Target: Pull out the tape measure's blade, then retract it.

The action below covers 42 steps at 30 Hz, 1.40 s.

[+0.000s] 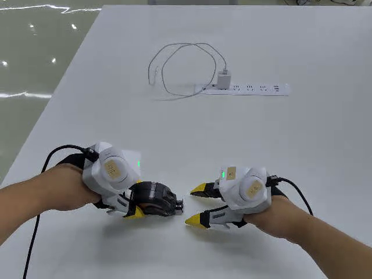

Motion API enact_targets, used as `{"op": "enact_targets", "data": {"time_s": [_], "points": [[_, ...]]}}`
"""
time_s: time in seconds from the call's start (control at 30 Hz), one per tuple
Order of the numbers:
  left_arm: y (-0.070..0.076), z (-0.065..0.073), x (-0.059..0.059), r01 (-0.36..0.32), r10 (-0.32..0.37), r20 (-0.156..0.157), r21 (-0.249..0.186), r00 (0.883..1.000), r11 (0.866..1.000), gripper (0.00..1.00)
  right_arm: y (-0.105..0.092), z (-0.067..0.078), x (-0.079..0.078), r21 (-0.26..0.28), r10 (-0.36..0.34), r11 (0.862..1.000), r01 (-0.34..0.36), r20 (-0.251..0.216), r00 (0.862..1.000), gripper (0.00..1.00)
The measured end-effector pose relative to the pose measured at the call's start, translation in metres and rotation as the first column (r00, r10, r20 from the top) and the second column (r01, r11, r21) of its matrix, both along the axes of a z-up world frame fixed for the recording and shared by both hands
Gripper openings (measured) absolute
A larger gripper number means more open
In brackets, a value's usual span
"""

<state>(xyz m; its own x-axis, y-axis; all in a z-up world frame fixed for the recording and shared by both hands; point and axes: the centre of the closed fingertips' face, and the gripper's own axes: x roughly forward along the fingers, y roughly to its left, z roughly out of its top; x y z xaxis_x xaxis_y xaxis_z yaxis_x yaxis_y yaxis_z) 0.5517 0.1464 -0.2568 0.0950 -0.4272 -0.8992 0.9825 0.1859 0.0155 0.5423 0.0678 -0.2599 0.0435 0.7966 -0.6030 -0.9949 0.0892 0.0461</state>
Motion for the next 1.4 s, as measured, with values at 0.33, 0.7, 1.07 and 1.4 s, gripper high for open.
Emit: {"op": "enact_targets", "data": {"time_s": [0.33, 0.7, 1.07, 1.4], "points": [[0.0, 0.0, 0.0, 0.0, 0.0, -0.001, 0.0, 1.0, 1.0, 0.28, 0.008, -0.003, 0.003, 0.01, 0.016, 1.0, -0.016, -0.001, 1.0, 0.28], [0.0, -0.001, -0.001, 0.001, -0.001, -0.003, 0.003, 1.0, 1.0, 0.28, 0.016, -0.004, 0.003, 0.021, 0.042, 0.999, -0.043, 0.007, 0.999, 0.21], [0.0, -0.001, 0.0, 0.001, -0.001, -0.002, 0.005, 1.0, 1.0, 0.28, 0.018, -0.006, 0.001, 0.026, 0.065, 0.998, -0.065, 0.004, 0.998, 0.13], [0.001, -0.001, 0.0, 0.002, -0.002, -0.002, 0.007, 1.0, 1.0, 0.28, 0.019, -0.006, 0.001, 0.031, 0.066, 0.997, -0.066, 0.006, 0.998, 0.12]]}}
